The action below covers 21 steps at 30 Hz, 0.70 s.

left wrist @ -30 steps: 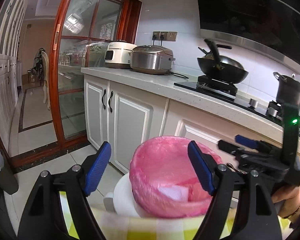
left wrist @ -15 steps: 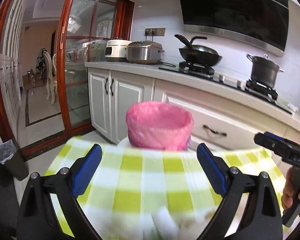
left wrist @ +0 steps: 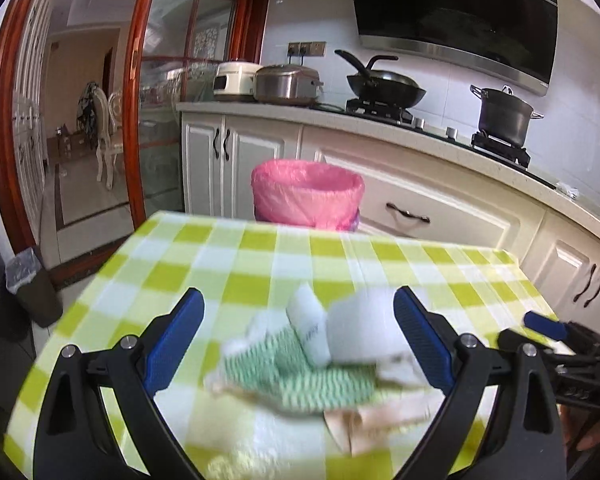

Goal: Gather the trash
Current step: 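Return both tools to the table over the remaining trash, then grasp the white plastic bag with the right gripper while the left gripper grasps a foam block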

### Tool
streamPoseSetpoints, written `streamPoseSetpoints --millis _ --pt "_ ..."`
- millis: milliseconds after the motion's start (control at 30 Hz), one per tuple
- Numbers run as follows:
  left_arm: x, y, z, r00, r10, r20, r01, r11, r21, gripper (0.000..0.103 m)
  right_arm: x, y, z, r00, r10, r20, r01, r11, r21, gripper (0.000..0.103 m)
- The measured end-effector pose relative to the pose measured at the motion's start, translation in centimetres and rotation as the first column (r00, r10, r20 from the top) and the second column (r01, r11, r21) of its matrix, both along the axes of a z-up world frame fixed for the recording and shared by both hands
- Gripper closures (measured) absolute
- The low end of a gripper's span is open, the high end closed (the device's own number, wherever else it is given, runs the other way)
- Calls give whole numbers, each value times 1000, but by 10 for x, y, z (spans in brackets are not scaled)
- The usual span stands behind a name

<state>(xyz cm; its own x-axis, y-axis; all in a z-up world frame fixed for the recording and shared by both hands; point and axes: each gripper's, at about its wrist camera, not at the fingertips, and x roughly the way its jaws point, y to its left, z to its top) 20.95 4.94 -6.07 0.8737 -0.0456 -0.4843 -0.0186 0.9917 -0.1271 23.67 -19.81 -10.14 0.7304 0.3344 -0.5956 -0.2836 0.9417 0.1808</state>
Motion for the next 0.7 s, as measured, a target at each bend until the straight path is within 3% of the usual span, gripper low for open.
streamPoseSetpoints --millis 167,433,533,633,700 --pt "-15 -2 -18 999 -4 -34 4 1000 21 10 12 -1 -27 998 -25 -64 23 1000 -19 23" --pt "-10 -7 -27 998 -13 -57 15 999 43 10 30 9 -36 996 -8 -86 9 1000 8 23" --pt "-5 -11 -26 998 -19 -56 22 999 50 10 32 9 -36 995 7 -96 -3 999 40 36" --pt "1 -15 -25 998 -26 -56 29 998 57 10 30 7 -36 995 19 -99 -14 999 46 59" --pt "7 -17 -24 998 -27 -55 30 998 57 10 27 5 -34 995 24 -94 -19 998 55 66"
